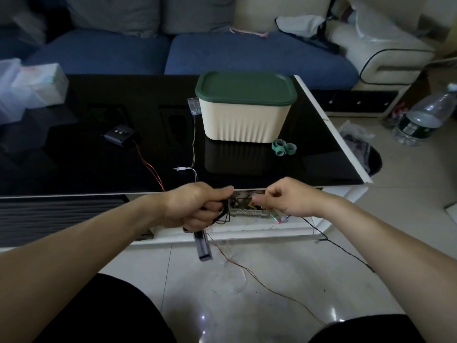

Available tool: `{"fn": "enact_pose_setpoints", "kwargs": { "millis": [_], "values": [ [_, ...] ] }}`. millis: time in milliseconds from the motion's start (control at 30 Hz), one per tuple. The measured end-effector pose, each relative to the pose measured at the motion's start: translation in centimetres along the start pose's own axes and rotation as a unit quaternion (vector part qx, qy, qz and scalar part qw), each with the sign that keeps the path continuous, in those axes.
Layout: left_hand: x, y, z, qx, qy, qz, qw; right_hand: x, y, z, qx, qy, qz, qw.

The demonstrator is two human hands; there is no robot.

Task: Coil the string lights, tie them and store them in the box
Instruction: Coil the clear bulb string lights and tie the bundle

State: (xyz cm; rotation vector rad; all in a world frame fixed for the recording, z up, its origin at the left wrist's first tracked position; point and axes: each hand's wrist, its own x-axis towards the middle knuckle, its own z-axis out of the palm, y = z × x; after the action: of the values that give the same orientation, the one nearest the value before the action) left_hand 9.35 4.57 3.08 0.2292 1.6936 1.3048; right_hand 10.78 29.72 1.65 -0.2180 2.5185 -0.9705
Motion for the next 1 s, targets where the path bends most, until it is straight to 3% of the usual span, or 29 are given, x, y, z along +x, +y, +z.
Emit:
{"fn": "enact_pose_setpoints", "kwargs": {
  "millis": [167, 367, 533, 733, 833, 1000],
  "values": [
    [0.5, 0.1, 0.1, -0.137, 0.003, 0.022, 0.99, 0.1, 0.3, 1.2, -0.007, -0.038, 0.035, 0.999],
    [0.5, 0.6, -0.4, -0.279, 0.05, 0.08, 0.956, -0.3, 0.0, 0.8, -0.01, -0.081, 0.097, 0.992],
    [0.4, 0.9, -0.8, -0.323, 0.097, 0.12, 0.934, -0.9, -0.1, 0.5, -0.018, -0.122, 0.163, 0.979],
    [0.5, 1.0, -0.8, -0.383, 0.138, 0.118, 0.905, -0.9, -2.4, 1.4, -0.155, -0.094, 0.117, 0.977],
    [0.6, 1.0, -0.9, -0.372, 0.145, 0.117, 0.909, -0.7, -2.4, 1.7, -0.181, -0.114, 0.121, 0.969],
    [0.6, 0.6, -1.0, -0.34, 0.136, 0.112, 0.924, -0.3, -1.3, 0.5, -0.148, -0.073, 0.156, 0.974]
  ]
}}
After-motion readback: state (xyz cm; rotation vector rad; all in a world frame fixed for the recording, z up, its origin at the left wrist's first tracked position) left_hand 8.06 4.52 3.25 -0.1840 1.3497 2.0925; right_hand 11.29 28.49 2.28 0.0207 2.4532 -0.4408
